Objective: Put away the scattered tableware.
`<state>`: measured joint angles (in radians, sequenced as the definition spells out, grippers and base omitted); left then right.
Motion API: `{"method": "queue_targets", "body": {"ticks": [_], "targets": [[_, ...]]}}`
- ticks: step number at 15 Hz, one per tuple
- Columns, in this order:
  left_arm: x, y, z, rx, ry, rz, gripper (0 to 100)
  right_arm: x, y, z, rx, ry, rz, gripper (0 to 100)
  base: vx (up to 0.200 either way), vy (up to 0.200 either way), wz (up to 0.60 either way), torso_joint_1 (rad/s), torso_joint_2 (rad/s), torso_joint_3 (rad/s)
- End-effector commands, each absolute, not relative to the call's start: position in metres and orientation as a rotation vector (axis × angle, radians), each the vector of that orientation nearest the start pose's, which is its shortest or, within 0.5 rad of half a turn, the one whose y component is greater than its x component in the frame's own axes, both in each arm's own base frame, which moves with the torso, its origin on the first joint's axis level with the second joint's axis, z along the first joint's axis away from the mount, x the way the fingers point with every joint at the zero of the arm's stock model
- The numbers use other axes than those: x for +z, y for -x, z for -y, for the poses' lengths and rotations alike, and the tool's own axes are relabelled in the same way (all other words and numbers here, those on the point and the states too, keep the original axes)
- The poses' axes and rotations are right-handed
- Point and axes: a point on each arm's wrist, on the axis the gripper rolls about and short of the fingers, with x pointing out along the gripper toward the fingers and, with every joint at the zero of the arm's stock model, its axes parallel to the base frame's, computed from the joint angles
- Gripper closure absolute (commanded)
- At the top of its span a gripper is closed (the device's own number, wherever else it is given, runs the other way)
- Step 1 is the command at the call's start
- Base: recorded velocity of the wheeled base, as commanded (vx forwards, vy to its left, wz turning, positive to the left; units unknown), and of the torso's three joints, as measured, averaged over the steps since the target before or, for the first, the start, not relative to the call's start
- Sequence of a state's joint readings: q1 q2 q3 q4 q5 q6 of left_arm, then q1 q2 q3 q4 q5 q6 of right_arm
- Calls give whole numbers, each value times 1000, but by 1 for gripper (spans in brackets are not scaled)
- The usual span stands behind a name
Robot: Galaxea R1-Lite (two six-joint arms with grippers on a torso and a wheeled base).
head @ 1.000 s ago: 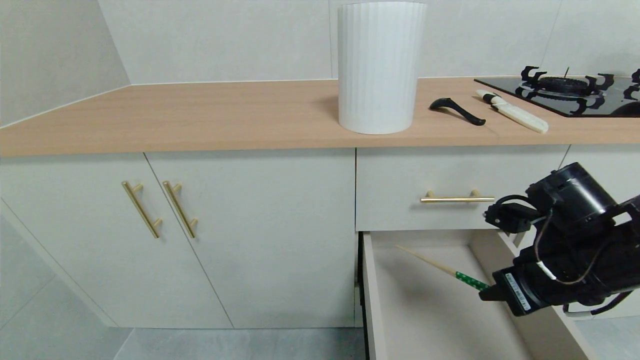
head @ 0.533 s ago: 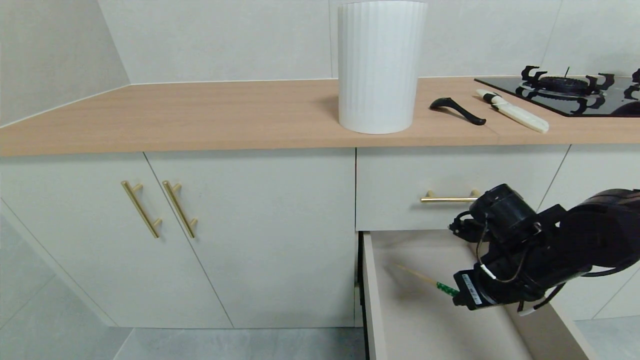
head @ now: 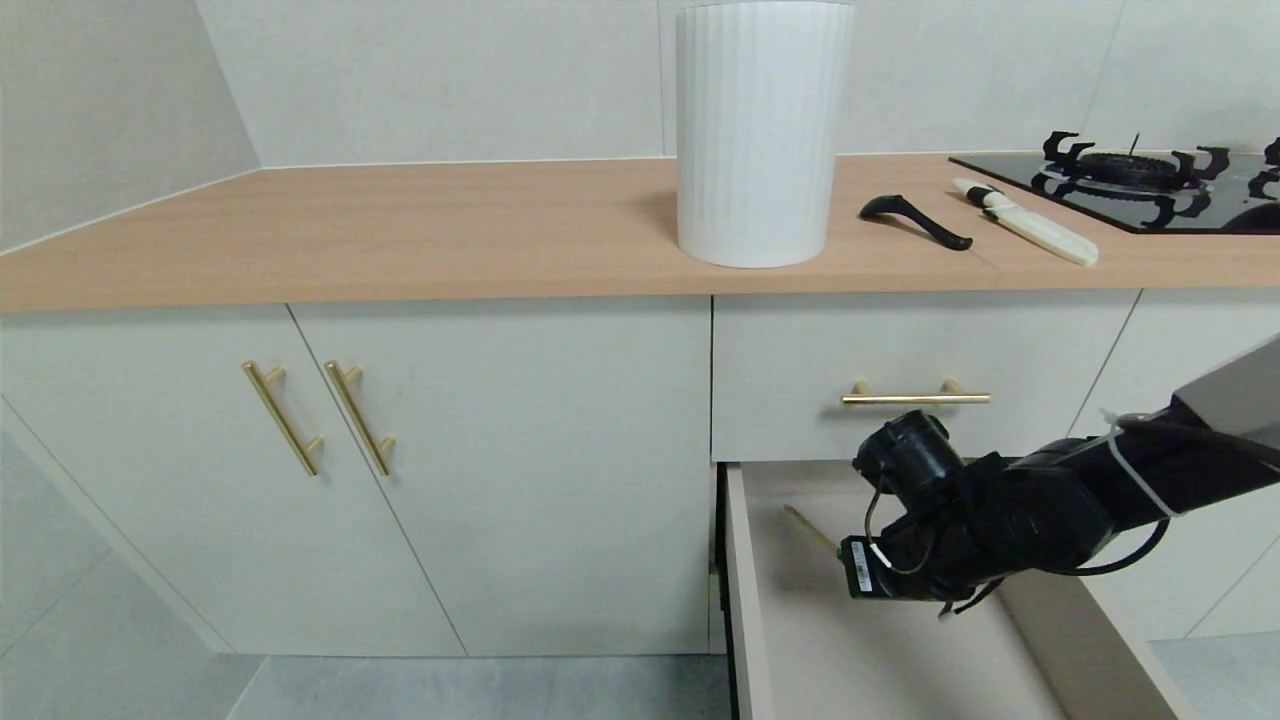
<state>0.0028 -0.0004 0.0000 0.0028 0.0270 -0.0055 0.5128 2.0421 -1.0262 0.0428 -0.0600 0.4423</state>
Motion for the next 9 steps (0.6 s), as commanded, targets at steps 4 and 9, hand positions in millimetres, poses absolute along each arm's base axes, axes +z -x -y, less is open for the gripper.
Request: {"method": "queue_targets", "body": {"ticks": [4, 9], "targets": [[75, 23, -1, 31, 6, -3, 0, 28, -294, -180, 127, 9, -1172, 100, 0, 0, 0, 0, 0, 0], [75, 23, -1, 31, 6, -1, 0, 4, -300, -184, 120, 12, -1189, 100, 0, 0, 0, 0, 0, 0]]}}
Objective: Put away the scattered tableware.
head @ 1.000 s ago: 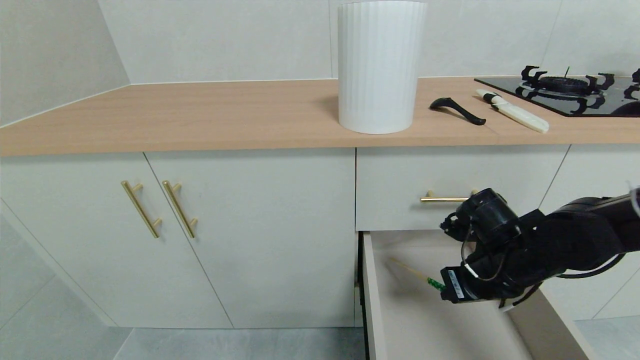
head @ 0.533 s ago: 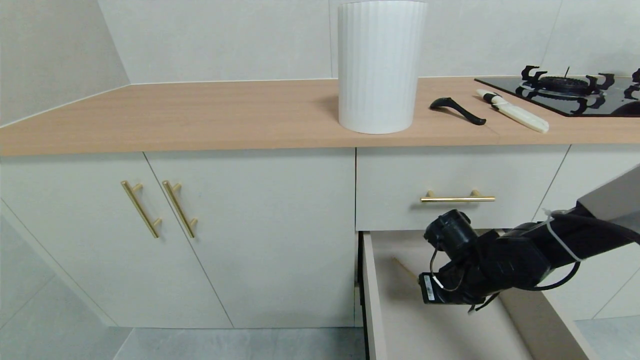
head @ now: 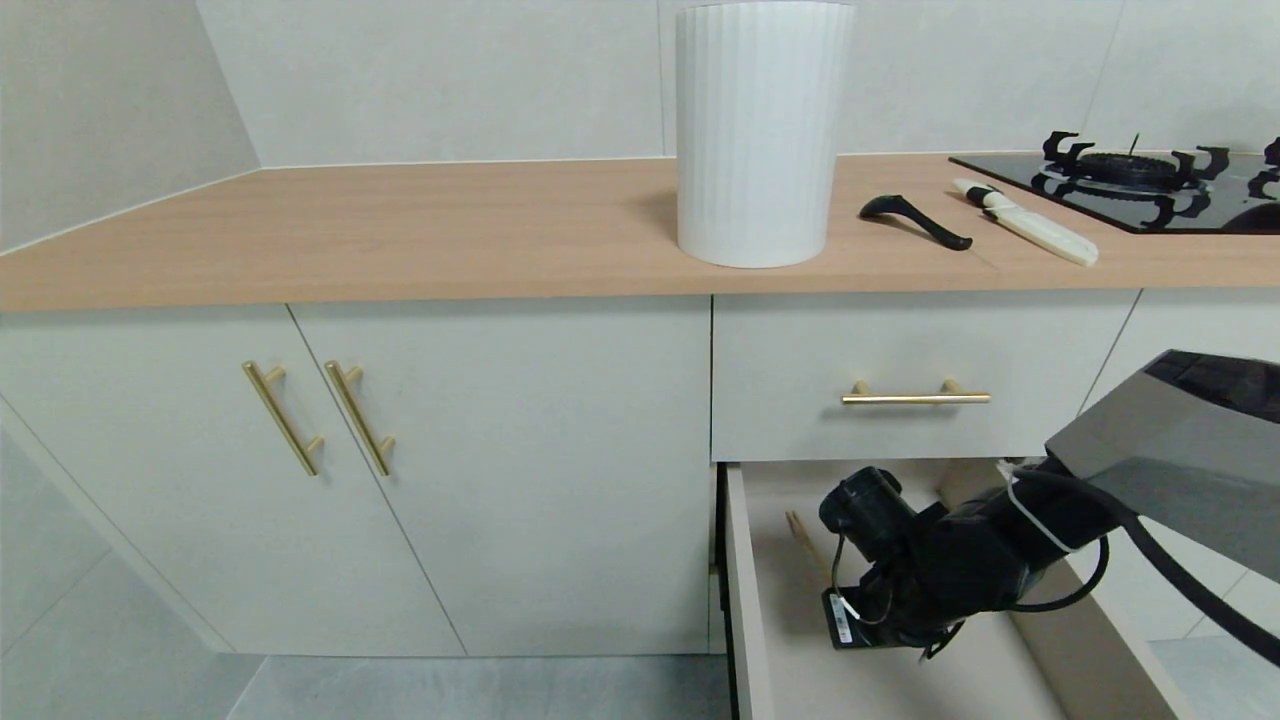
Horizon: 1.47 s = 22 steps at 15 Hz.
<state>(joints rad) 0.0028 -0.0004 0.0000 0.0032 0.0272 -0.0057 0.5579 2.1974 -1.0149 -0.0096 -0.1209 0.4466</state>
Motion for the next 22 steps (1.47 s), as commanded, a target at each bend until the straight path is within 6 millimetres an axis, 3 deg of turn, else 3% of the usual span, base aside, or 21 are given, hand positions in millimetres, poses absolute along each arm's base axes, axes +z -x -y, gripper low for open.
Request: {"method": "queue_targets", "body": {"ticks": [1, 6, 13, 14, 20, 22], "targets": [[75, 23, -1, 31, 6, -3, 0, 0, -301, -185, 120, 9, -1186, 100, 0, 0, 0, 0, 0, 0], [75, 23, -1, 31, 6, -3, 0, -18, -304, -186, 72, 34, -1180, 100, 0, 0, 0, 0, 0, 0], [75, 23, -1, 31, 6, -3, 0, -19, -304, -185, 61, 43, -1178, 100, 0, 0, 0, 0, 0, 0], [75, 23, -1, 31, 6, -1, 0, -19, -304, -185, 61, 43, -1178, 0, 0, 0, 0, 0, 0, 0], [75, 23, -1, 31, 6, -3, 0, -16, -304, -185, 62, 41, -1173, 0, 0, 0, 0, 0, 0, 0], [75, 23, -1, 31, 6, -3, 0, 3, -302, -184, 71, 25, -1137, 0, 0, 0, 0, 0, 0, 0]]}}
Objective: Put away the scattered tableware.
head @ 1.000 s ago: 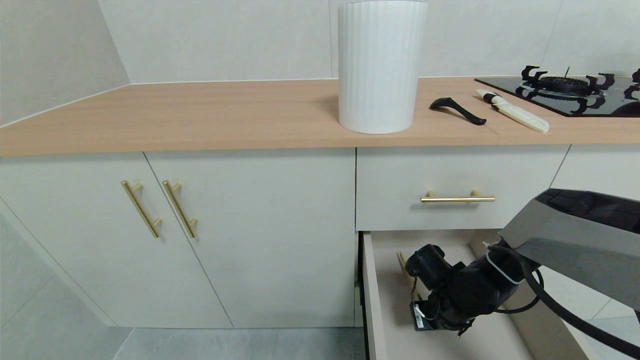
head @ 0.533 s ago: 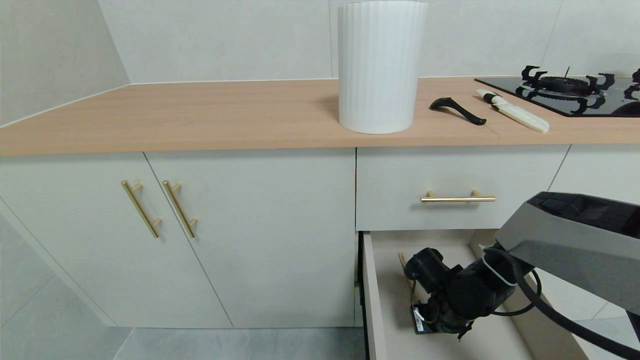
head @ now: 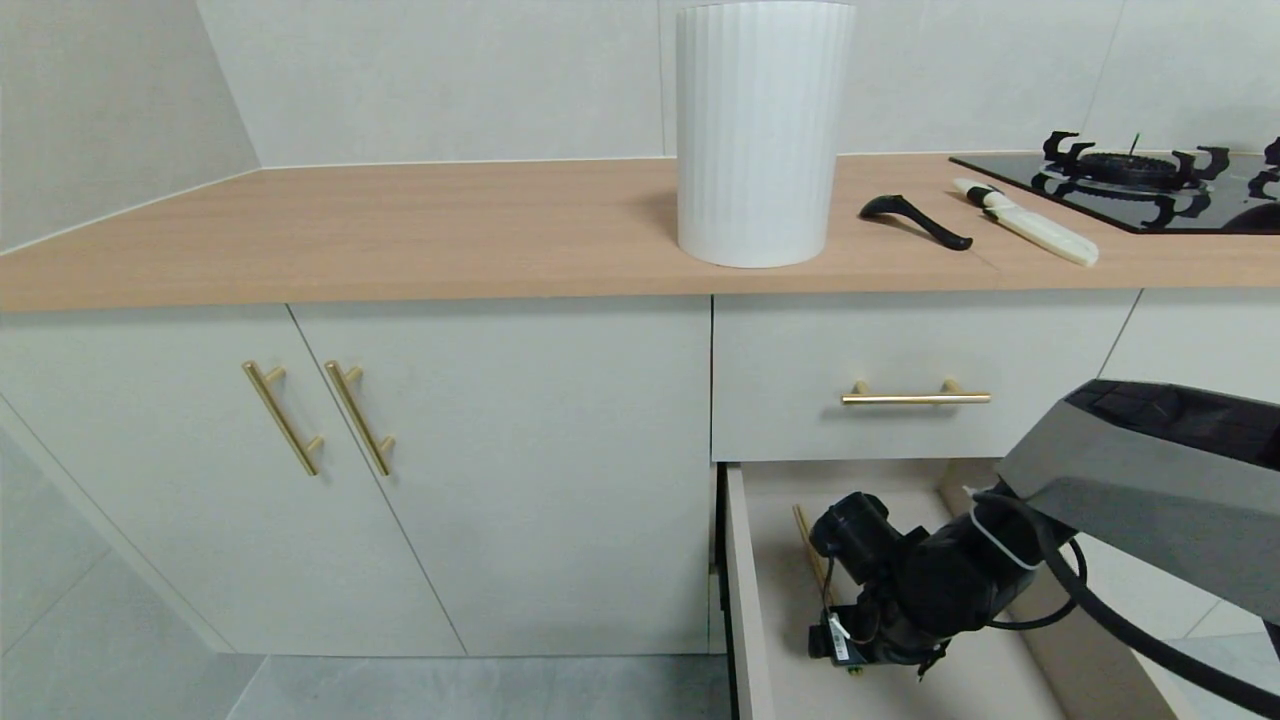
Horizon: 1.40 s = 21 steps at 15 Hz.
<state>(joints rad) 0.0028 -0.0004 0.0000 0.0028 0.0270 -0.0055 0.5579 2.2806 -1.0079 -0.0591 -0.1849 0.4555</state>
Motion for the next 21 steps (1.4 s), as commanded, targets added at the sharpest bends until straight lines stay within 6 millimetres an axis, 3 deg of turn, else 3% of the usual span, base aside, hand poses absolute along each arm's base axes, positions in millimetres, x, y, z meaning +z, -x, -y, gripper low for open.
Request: {"method": "queue_targets", "body": {"ticks": [1, 5, 6, 7, 9, 13, 21], "targets": [[75, 23, -1, 31, 5, -3, 0, 17, -298, -180, 81, 13, -1111, 0, 0, 0, 0, 0, 0, 0], [75, 23, -1, 31, 6, -3, 0, 104, -263, -159, 164, -26, -920, 0, 0, 0, 0, 0, 0, 0], [75, 23, -1, 31, 5, -3, 0, 118, -257, -155, 178, -23, -889, 0, 0, 0, 0, 0, 0, 0], [75, 23, -1, 31, 6, -3, 0, 149, -240, -144, 186, -32, -835, 0, 0, 0, 0, 0, 0, 0], [75, 23, -1, 31, 6, -3, 0, 182, -219, -131, 219, -35, -745, 0, 0, 0, 0, 0, 0, 0], [75, 23, -1, 31, 6, -3, 0, 211, -199, -110, 233, -15, -624, 0, 0, 0, 0, 0, 0, 0], [75, 23, -1, 31, 6, -3, 0, 227, -188, -97, 237, -13, -534, 0, 0, 0, 0, 0, 0, 0]]}}
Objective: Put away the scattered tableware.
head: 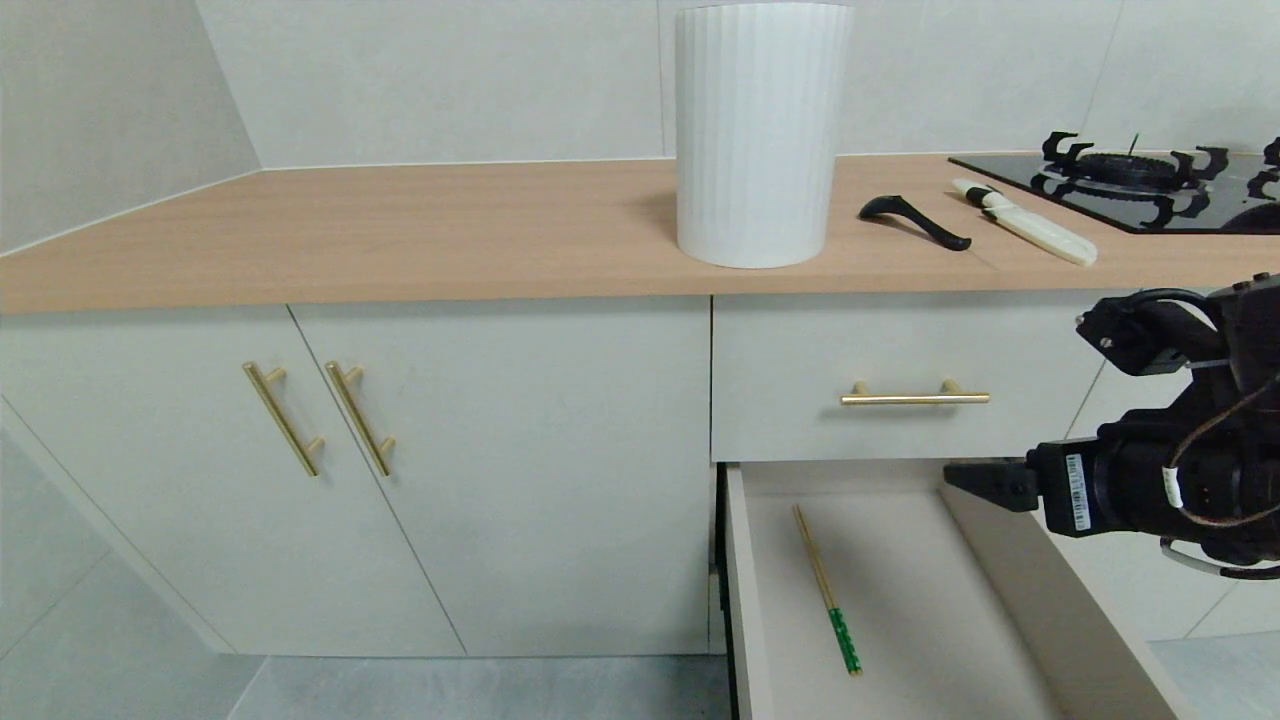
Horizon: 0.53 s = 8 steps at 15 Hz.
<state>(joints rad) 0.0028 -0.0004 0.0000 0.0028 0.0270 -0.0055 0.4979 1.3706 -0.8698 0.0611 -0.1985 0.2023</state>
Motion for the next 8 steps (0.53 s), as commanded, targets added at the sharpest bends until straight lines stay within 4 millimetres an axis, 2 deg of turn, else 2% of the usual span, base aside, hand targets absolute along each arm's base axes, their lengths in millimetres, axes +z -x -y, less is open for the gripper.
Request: {"method": "queue_targets", "body": {"ticks": [1, 5, 8], "targets": [[75, 23, -1, 31, 5, -3, 0, 228, -187, -95, 238, -6, -526, 0, 0, 0, 0, 0, 0, 0], [75, 23, -1, 31, 6, -3, 0, 226, -187, -92, 232, 24, -529, 0, 0, 0, 0, 5, -21, -9], [75, 23, -1, 31, 6, -3, 0, 225, -188, -92, 229, 26, -533, 0, 0, 0, 0, 74, -240, -248]]}}
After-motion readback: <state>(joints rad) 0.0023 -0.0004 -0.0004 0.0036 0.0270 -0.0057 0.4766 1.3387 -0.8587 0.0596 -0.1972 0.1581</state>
